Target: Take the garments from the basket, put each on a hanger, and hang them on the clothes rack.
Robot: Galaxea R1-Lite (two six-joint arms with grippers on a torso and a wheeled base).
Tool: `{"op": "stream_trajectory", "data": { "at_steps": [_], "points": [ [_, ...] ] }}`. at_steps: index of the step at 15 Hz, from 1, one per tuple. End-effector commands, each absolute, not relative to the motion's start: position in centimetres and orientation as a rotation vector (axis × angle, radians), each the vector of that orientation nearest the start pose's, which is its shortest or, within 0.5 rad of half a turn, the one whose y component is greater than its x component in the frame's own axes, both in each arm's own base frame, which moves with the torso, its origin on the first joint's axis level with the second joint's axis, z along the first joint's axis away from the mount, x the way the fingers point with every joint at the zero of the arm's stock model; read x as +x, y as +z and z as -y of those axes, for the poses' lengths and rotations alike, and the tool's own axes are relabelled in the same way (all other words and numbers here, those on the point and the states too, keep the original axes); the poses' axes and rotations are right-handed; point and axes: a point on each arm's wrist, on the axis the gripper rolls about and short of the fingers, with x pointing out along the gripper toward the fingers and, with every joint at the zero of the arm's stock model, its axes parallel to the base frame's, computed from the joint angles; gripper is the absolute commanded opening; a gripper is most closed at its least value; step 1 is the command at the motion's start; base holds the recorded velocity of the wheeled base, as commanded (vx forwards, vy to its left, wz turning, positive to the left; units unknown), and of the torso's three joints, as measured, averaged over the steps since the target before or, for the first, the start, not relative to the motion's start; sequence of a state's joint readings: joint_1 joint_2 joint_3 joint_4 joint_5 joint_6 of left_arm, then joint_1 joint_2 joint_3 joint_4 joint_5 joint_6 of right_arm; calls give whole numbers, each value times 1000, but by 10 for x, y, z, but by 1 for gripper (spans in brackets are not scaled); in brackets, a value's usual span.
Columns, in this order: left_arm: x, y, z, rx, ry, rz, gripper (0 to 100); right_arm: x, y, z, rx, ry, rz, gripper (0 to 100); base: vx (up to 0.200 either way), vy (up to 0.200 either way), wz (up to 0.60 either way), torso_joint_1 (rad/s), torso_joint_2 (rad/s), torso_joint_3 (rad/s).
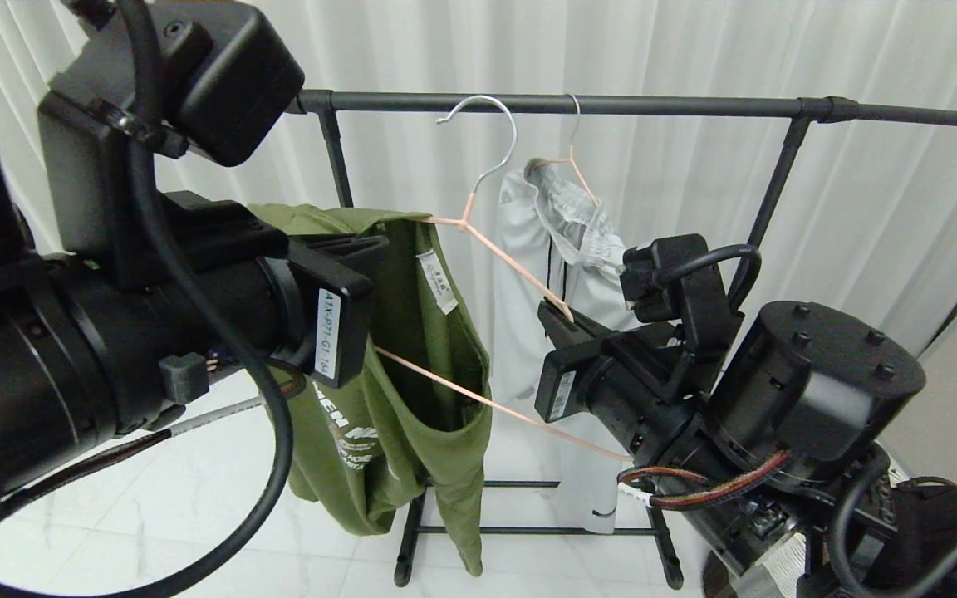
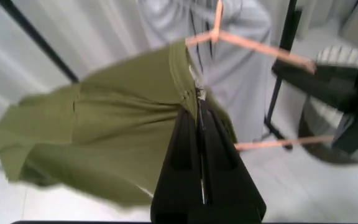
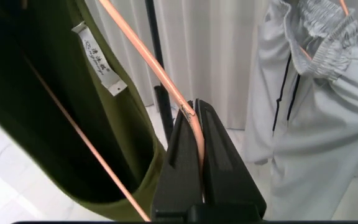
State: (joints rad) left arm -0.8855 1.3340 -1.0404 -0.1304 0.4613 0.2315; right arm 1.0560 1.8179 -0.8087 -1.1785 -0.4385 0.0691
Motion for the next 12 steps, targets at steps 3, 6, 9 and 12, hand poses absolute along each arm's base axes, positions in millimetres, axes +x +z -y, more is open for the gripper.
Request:
{"op": "stream_trajectory", "data": {
  "at_steps": [3,6,9,12],
  "points": [
    [151,296,172,312,-458,-34,0,165,200,-287,178,647,107,0,0,0,0,0,0,0],
    [152,299,175,307,-477,-20,0,163,198,-292,171,662,104,0,0,0,0,0,0,0],
    [150,291,180,321,-500,-42,0,167,198,-297,176,657,109,0,0,0,0,0,0,0],
    [147,286,174,330,-498,-51,0,173,204,-290,185,627,125,0,0,0,0,0,0,0]
  ]
}}
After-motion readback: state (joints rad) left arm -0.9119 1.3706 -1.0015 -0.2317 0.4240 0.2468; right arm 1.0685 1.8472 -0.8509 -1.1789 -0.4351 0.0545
